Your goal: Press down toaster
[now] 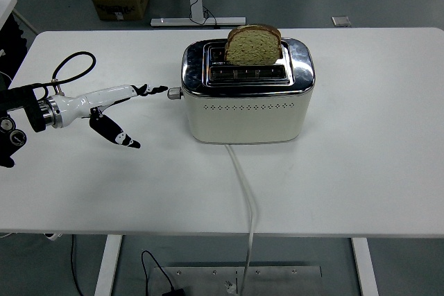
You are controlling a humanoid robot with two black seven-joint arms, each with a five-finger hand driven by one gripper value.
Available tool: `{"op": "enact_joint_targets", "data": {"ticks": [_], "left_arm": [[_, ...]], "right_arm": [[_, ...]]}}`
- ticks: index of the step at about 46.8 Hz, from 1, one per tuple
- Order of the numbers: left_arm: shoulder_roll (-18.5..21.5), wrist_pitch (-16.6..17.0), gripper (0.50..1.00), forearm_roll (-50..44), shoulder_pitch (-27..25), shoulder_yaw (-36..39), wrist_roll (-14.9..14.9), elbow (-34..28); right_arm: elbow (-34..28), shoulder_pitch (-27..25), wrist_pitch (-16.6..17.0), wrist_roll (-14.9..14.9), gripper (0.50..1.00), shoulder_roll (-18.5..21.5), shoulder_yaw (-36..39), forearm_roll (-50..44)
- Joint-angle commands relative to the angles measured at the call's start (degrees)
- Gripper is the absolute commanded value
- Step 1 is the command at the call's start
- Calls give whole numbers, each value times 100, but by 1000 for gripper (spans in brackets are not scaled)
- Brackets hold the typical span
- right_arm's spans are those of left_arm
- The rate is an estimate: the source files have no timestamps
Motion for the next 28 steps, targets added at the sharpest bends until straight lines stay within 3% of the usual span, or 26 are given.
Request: {"op": "enact_joint_targets", "data": {"ticks": [1, 28], "left_arm": [[-55, 0, 1000, -8, -9, -1, 8, -57], [-134, 52, 1000, 168, 53, 148, 17, -48]], "right_arm": [[-2, 0, 0, 0, 998, 0, 1, -2], [-2, 0, 0, 0, 998, 0, 1, -2]]}}
